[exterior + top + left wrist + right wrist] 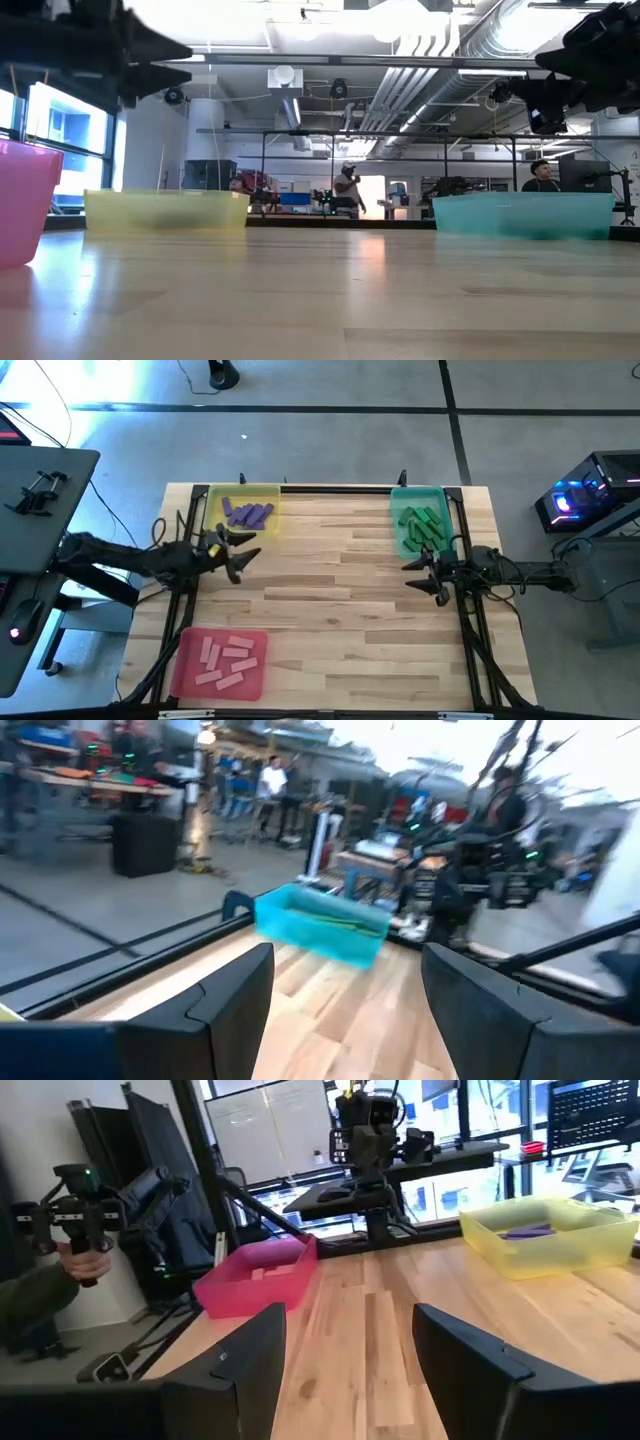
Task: Sort blocks
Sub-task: Return to Home Position
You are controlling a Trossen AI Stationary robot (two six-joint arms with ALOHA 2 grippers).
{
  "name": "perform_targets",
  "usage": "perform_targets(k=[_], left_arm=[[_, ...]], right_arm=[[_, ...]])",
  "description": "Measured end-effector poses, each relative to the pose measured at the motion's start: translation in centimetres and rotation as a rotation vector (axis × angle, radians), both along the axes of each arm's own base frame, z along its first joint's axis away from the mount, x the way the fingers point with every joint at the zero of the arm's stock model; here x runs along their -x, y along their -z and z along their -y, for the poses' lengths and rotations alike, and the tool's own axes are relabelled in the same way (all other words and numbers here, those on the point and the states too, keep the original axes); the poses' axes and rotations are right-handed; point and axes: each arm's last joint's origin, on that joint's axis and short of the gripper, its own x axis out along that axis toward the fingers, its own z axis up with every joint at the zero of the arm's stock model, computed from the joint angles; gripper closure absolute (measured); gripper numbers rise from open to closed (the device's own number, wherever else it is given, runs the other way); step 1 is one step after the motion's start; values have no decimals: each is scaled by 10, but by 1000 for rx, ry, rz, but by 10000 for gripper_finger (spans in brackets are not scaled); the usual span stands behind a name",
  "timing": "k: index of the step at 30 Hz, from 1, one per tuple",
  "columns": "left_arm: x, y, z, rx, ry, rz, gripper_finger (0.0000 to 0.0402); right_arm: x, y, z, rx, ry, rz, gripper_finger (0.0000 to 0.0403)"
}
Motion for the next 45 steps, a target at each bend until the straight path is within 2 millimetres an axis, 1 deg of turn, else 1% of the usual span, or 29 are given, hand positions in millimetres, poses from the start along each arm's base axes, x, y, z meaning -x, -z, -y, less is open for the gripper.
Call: perform_targets(k=[4,8,12,19,21,25,28,36,38,41,45], left_arm=[[16,14,-10,4,63,50,161],[23,34,-19,11,47,9,161],[27,41,-23,3,28,-71,161],[28,41,-22,2,51,-73,161],[27,42,-22,1,55,-77,161],[28,45,-23,-19,34,-124,161],[28,48,-23,-44,21,-168,161],[28,48,-23,-56,19,-178,161],[28,48,-23,-85,19,-190,161],[28,48,-23,-134,20,-210,161],[28,48,-23,-139,20,-212,161]], right_arm=[[0,0,0,0,10,-1,199],[0,0,0,1,-11,0,199],[0,0,-1,32,-25,6,199],[0,1,3,44,88,-8,199],[0,2,4,-6,129,-17,199],[0,2,4,-119,134,-24,199],[0,2,4,-140,133,-27,199],[0,2,4,65,133,-15,199],[0,2,4,105,134,-13,199],[0,2,4,125,134,-12,199],[0,2,4,125,133,-12,199]])
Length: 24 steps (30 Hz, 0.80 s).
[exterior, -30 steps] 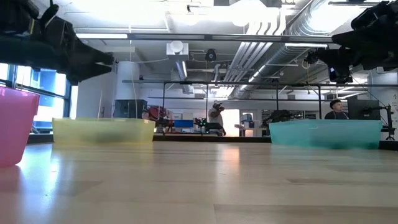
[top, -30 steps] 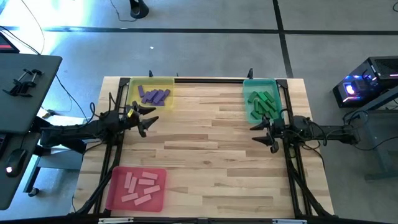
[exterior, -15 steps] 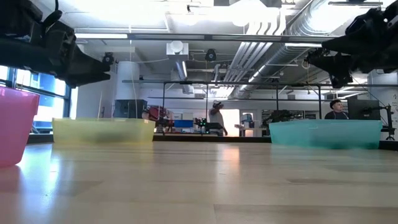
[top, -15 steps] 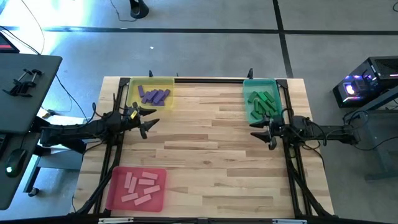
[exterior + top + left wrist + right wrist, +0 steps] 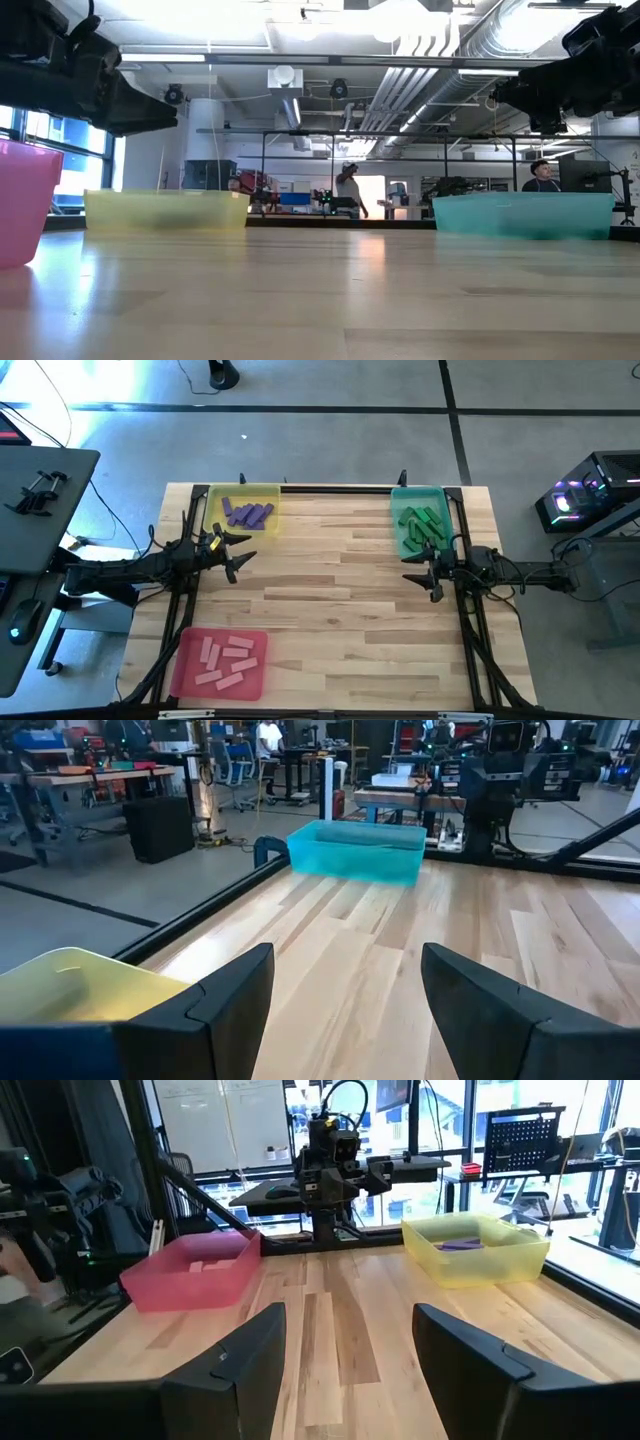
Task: Sort blocks
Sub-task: Return to Home Position
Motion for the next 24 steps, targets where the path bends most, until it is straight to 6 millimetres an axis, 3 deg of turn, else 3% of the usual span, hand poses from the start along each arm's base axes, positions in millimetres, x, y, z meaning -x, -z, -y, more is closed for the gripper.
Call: perform_targets(k=[16,24], left_arm=[[0,0,0,0,0,4,161],[7,-10,2,-16,12,116,161]], right_arm=[[0,0,0,0,-2,-1,199],[0,0,0,0,-2,-2,199]])
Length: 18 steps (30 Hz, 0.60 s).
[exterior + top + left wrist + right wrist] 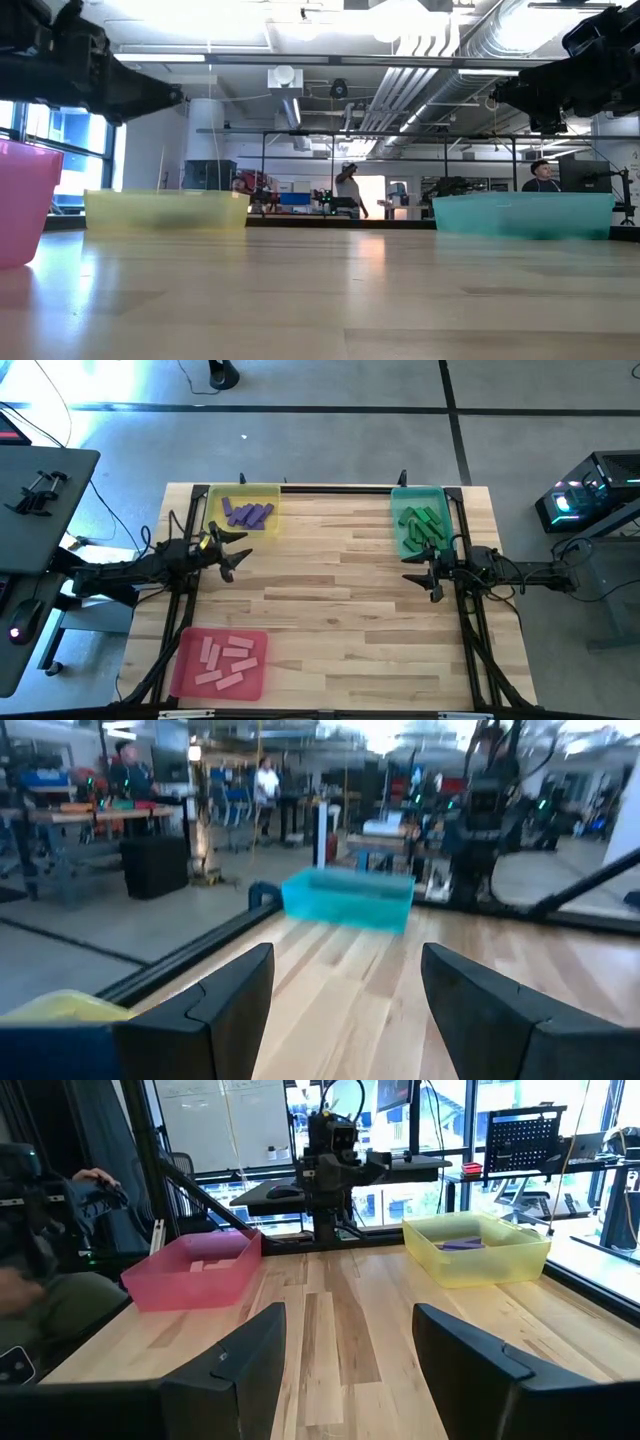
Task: Sort blocks
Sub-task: Return to Home Position
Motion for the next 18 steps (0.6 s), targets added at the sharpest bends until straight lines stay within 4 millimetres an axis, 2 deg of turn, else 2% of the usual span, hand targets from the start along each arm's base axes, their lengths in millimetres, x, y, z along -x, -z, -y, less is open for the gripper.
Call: perform_targets(k=[6,18], left_arm=[[2,-5,2,-7,17,56,161],[2,-4,2,-6,21,46,161]], right_arm=[[0,0,0,0,0,0,199],[0,0,0,0,-1,0,199]])
